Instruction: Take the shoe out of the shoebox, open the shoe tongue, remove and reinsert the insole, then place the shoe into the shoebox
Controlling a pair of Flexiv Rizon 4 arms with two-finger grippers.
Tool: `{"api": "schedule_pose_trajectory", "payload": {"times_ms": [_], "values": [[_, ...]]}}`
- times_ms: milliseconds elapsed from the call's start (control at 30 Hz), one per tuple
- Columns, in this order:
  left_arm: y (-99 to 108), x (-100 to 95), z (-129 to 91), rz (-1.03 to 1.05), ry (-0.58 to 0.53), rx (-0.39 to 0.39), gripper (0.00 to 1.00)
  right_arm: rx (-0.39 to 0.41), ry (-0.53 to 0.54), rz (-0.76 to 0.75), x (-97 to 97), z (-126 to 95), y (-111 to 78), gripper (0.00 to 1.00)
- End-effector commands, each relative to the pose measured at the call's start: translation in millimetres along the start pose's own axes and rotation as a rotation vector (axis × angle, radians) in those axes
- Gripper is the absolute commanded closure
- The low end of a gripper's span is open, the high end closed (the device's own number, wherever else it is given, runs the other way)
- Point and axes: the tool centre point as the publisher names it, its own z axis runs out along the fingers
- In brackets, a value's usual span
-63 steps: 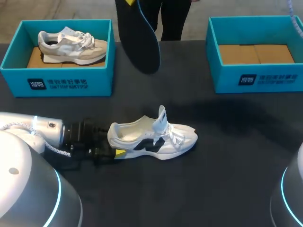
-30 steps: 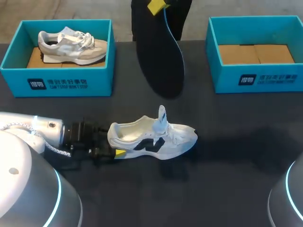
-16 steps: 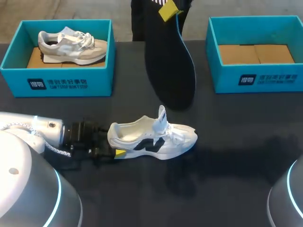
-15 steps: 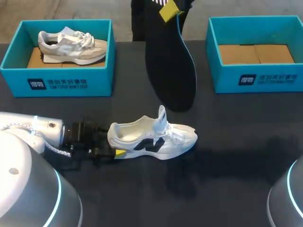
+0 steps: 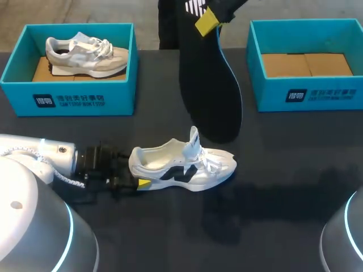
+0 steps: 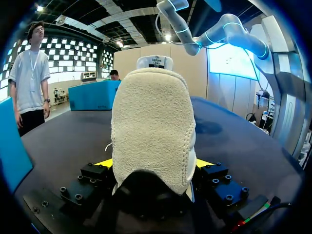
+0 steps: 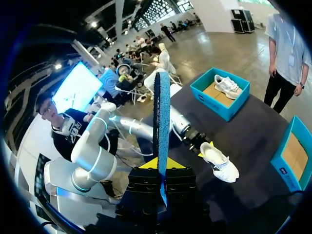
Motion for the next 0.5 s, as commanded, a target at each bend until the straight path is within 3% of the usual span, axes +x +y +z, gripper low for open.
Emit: {"api": "schedule_pose_trajectory", "payload": {"times_ms": [33, 267, 500], "values": [[2, -0.8, 0, 0.000, 0.001, -0.001, 1.00, 0.009, 0.025, -0.005, -0.7, 0, 3.6, 1.00], [2, -0.8, 0, 0.000, 0.001, -0.001, 1.00, 0.067, 0.099, -0.002, 6.9, -3, -16.9, 1.00], [2, -0.8, 0, 0.000, 0.001, -0.001, 1.00, 0.045, 0.118, -0.007, 23.2, -12, -28.1, 1.00]]}}
